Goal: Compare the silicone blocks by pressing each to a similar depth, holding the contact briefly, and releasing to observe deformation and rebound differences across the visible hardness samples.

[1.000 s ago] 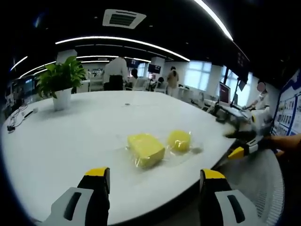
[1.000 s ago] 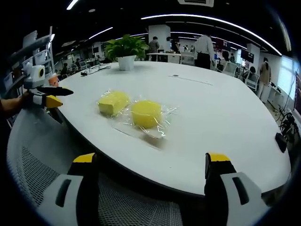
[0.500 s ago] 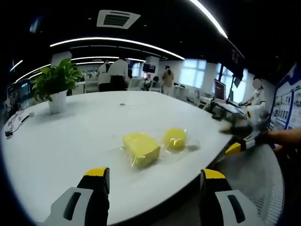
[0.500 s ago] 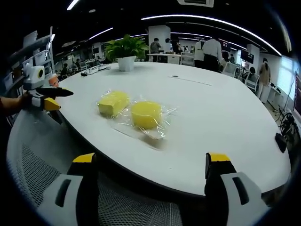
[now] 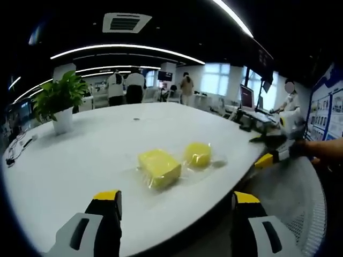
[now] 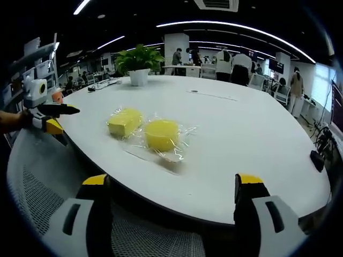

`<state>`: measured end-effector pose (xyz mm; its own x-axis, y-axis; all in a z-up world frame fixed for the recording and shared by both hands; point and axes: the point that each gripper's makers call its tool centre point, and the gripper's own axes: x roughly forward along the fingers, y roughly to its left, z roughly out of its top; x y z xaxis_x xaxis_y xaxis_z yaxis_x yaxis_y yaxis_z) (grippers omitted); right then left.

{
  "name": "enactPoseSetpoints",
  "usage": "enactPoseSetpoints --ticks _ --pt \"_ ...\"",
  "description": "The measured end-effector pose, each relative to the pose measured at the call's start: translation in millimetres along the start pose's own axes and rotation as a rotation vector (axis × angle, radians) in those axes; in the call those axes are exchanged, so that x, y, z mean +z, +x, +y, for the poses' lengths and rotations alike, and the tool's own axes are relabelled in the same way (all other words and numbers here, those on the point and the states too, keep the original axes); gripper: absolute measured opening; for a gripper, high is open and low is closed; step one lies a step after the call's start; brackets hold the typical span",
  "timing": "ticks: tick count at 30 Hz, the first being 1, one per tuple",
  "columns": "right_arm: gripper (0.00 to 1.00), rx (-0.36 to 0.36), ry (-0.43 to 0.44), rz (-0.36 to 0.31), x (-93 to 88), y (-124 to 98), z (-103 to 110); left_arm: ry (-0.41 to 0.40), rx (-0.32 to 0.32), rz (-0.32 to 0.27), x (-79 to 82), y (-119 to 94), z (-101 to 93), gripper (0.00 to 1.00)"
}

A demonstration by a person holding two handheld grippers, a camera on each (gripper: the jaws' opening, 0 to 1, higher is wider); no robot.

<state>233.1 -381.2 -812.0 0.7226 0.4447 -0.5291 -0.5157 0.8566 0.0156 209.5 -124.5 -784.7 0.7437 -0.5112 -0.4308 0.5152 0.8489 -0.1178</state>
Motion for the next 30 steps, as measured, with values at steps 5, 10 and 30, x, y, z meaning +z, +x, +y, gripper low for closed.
enactPoseSetpoints --ticks 5,10,30 --pt "0.89 0.012 -0.003 0.002 0.3 0.5 1.4 -0.021 0.007 -0.015 3.0 0.8 1.5 0.93" --pt "0.89 0.012 0.000 -0.004 0.8 0.0 2.5 -0.024 -0.003 -0.014 2.5 0.2 0.1 0.94" --pt "0.91 0.031 0.015 -0.030 4.6 -0.3 6.1 -0.032 -0.038 0.005 0.3 0.2 -5.1 0.99"
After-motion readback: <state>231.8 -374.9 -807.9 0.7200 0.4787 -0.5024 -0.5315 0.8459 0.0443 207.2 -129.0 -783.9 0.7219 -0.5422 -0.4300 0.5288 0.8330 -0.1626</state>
